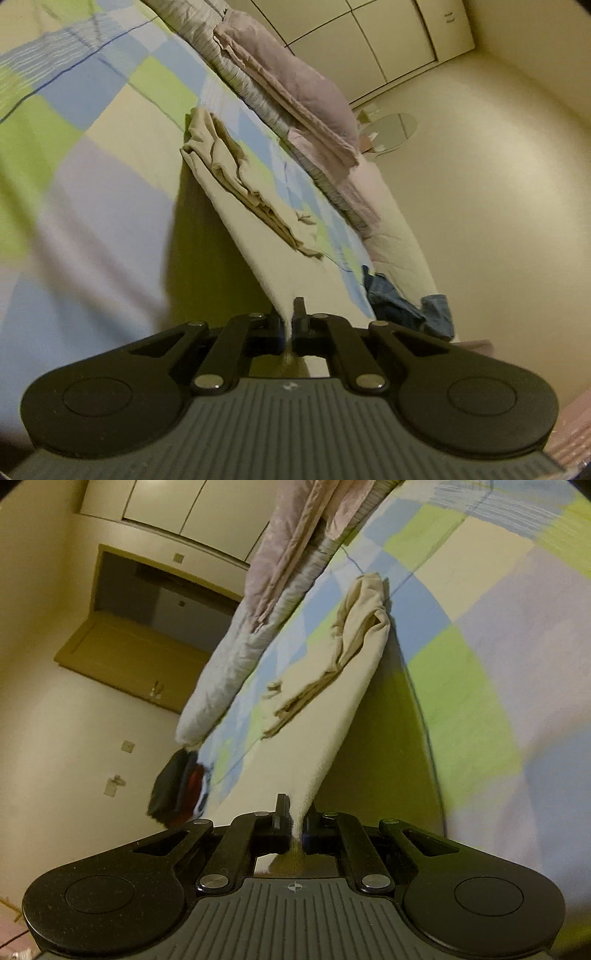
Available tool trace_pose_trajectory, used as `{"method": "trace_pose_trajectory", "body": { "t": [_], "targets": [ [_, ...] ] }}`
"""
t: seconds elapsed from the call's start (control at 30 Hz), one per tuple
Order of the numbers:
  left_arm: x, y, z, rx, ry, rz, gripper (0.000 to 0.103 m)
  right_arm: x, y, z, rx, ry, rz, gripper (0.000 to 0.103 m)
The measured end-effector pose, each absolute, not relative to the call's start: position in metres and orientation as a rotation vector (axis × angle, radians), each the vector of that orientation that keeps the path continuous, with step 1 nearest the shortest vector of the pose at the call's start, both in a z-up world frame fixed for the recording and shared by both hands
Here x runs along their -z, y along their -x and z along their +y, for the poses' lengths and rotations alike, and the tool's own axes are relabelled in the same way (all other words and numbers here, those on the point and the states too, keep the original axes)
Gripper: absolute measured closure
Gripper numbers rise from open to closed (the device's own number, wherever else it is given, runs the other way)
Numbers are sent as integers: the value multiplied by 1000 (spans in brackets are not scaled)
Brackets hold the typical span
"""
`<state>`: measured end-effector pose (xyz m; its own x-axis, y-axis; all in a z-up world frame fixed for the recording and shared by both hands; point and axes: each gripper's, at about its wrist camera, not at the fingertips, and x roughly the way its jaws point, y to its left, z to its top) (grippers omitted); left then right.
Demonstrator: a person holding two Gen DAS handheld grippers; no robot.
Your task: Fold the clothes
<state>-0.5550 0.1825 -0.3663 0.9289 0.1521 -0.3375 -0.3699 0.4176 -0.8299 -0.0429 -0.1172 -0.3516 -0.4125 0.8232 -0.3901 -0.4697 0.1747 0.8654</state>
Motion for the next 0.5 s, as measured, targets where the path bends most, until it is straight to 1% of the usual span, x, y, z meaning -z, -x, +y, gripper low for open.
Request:
{"method": "trace_pose_trajectory", "body": {
  "t": [0.3, 0.5],
  "targets": [
    [371, 635, 86, -338, 1146, 176, 102, 356, 117, -244, -1458, -487, 1400, 99],
    [376, 666, 59, -344, 1198, 184, 102, 361, 141, -293, -1417, -534, 1436, 99]
  ]
}}
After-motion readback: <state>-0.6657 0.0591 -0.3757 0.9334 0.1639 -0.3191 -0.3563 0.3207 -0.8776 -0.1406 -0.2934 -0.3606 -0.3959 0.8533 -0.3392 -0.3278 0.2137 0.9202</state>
